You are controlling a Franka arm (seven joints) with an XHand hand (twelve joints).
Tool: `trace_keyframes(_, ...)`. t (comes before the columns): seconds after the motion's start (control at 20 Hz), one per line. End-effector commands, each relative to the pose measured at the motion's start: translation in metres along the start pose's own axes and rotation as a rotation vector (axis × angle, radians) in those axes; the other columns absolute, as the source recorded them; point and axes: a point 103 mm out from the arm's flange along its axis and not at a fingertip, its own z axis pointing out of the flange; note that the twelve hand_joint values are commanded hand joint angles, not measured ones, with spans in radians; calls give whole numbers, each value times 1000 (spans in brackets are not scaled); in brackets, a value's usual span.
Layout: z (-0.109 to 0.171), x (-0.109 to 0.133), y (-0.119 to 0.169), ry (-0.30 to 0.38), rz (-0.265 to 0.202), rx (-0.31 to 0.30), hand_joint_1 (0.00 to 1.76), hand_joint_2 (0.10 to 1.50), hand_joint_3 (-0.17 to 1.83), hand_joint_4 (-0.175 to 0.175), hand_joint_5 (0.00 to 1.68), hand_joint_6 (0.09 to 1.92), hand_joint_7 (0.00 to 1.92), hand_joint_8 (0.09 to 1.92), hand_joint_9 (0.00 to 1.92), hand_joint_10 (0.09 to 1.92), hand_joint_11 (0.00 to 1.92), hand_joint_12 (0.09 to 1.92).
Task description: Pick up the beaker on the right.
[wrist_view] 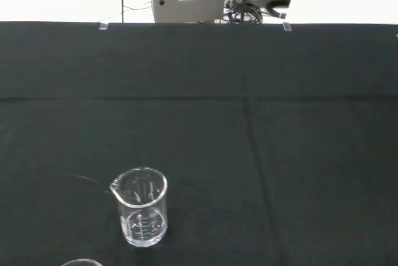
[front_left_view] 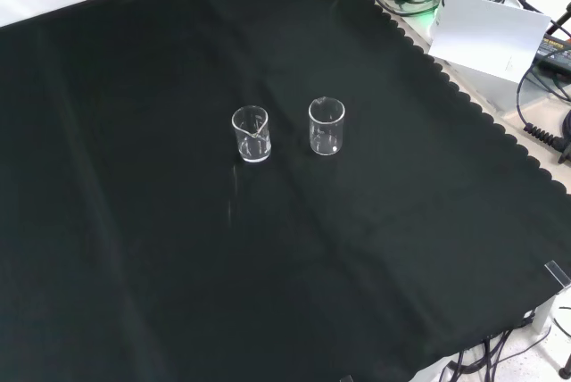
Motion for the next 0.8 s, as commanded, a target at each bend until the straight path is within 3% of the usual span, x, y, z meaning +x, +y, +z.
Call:
trace_keyframes(0.05, 33, -60, 20, 44, 46, 53, 1, 1262, 315, 0, 254, 87, 10, 519, 103, 639, 0, 1279)
trace_keyframes(0.3, 67, -109, 49, 125, 39, 46, 42, 1250, 296, -1, 257, 87, 32, 529, 132, 650, 0, 1293)
trace_keyframes(0.45, 96, -135, 79, 180, 16, 21, 172, 1206, 268, -7, 291, 87, 133, 582, 251, 686, 0, 1363)
trace_keyframes(0.8, 167, -136, 151, 270, -30, 84, 443, 1084, 237, -24, 367, 87, 255, 680, 413, 703, 54, 1405)
